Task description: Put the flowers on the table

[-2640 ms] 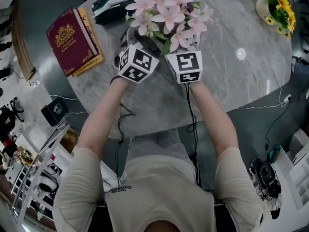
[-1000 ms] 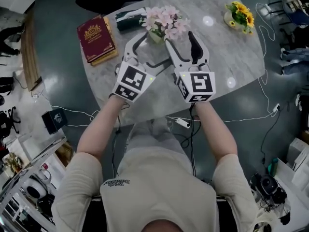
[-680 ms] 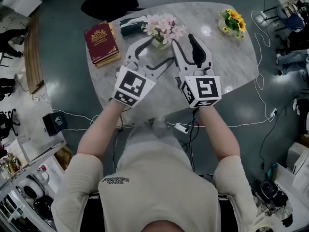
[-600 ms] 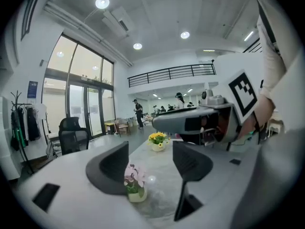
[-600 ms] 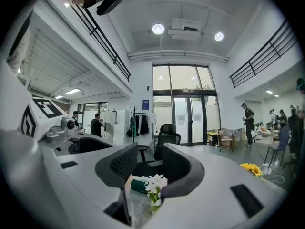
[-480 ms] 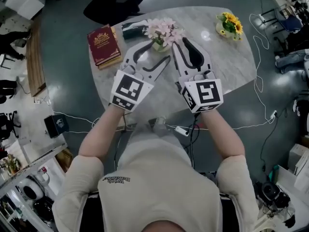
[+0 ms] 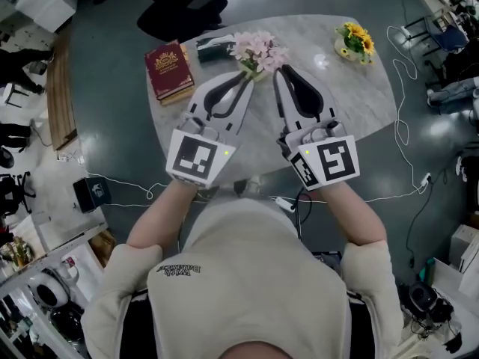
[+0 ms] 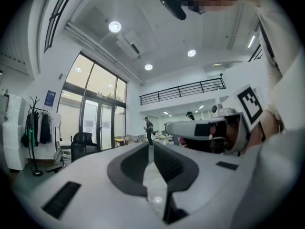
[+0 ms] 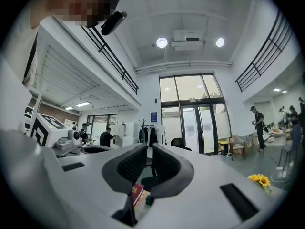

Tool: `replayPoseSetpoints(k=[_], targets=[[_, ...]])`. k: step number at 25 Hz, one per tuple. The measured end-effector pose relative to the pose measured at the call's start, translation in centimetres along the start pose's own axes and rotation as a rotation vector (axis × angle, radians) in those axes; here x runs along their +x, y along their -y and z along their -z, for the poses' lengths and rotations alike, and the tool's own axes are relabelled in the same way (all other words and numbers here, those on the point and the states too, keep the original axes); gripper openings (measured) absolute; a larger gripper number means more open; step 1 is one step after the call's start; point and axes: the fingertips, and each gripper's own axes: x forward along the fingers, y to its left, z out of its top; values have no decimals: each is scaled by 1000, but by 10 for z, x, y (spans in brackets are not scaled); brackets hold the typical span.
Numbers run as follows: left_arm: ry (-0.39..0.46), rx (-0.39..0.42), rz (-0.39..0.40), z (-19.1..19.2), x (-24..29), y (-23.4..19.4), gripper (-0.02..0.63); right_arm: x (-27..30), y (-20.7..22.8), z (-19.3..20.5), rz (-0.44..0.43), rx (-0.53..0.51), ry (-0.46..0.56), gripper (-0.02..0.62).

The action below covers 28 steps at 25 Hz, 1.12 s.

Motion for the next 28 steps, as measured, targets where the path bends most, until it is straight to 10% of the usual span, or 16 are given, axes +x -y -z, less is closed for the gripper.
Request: replayPoseSetpoints(k=[28], targets=[[41, 17, -35, -14, -68, 34, 6, -61, -50, 17, -43, 85, -62, 9]])
